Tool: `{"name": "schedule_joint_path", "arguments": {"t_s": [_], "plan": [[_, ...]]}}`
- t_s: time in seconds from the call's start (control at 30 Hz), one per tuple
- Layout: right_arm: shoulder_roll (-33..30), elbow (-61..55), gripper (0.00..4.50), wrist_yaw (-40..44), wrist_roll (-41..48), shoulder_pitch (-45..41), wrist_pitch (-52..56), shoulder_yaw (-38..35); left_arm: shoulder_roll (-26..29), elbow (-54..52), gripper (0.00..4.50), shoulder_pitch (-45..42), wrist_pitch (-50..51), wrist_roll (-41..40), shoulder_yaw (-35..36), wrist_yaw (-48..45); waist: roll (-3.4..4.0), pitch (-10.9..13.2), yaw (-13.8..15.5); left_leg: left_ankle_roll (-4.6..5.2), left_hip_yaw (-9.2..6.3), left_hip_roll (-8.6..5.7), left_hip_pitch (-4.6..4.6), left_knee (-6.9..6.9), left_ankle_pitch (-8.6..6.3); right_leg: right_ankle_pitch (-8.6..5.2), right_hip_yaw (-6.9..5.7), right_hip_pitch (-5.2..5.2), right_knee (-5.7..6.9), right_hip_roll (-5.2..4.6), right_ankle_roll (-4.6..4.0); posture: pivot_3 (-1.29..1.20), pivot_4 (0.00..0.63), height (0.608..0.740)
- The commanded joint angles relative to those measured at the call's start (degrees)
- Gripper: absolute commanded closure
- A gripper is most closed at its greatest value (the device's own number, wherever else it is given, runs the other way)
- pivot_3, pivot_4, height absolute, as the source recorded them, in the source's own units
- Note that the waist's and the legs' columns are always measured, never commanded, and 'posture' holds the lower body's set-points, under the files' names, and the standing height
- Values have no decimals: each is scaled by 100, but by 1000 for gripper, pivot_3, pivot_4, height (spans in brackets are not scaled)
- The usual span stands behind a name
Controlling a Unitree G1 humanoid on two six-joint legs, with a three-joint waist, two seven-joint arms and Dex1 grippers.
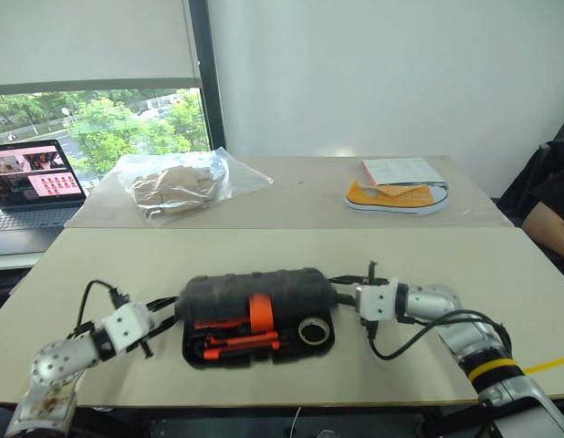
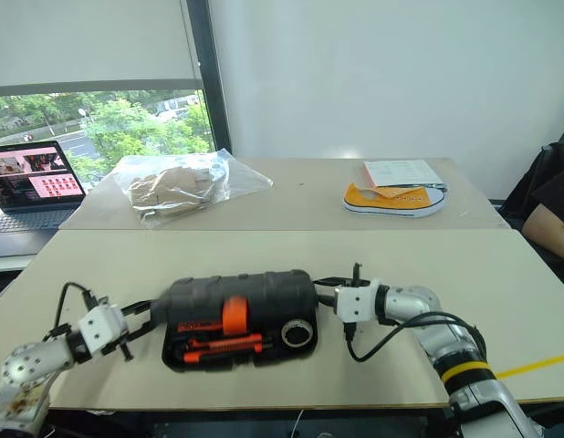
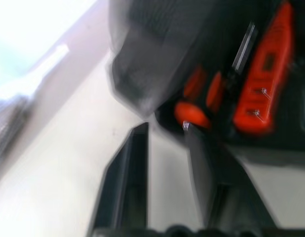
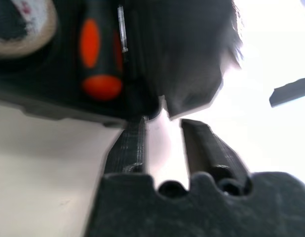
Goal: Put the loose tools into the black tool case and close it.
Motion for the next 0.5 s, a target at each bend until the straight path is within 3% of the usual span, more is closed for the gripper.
{"name": "schedule_joint_path", "arguments": {"t_s": [0.03,0.17,0.27,0.37,0.5], "plan": [[-108,-50,1286,61,60,84,-258,50,88,-29,1322,44,-53,-160,-14,-3,0,1,7,4,2,0,-6,2,0,1,-1,-6,3,-1,-1,0,150,740],[-314,-239,58,358,550,292,26,-44,184,6,1,-7,426,-535,164,1,-2,0,47,7,0,0,-7,3,2,3,-4,-7,4,-2,-3,0,150,740],[-703,-853,603,934,1491,877,698,-295,337,228,0,-384,903,-592,144,-26,-4,0,136,9,-9,0,-14,4,1,2,-11,-7,2,2,-3,0,150,740],[-976,-1741,1621,1162,2140,1542,1557,-510,310,328,757,-884,1481,-680,84,46,-3,0,235,17,-11,-2,-30,8,-2,1,-29,-10,-3,7,-1,0,150,740],[-1268,-2886,2986,1288,2396,2379,2538,-545,205,593,2271,-1583,1837,-519,-169,37,-6,0,239,30,-24,-6,-37,16,-10,0,-27,-9,-8,22,8,0,150,740]]}}
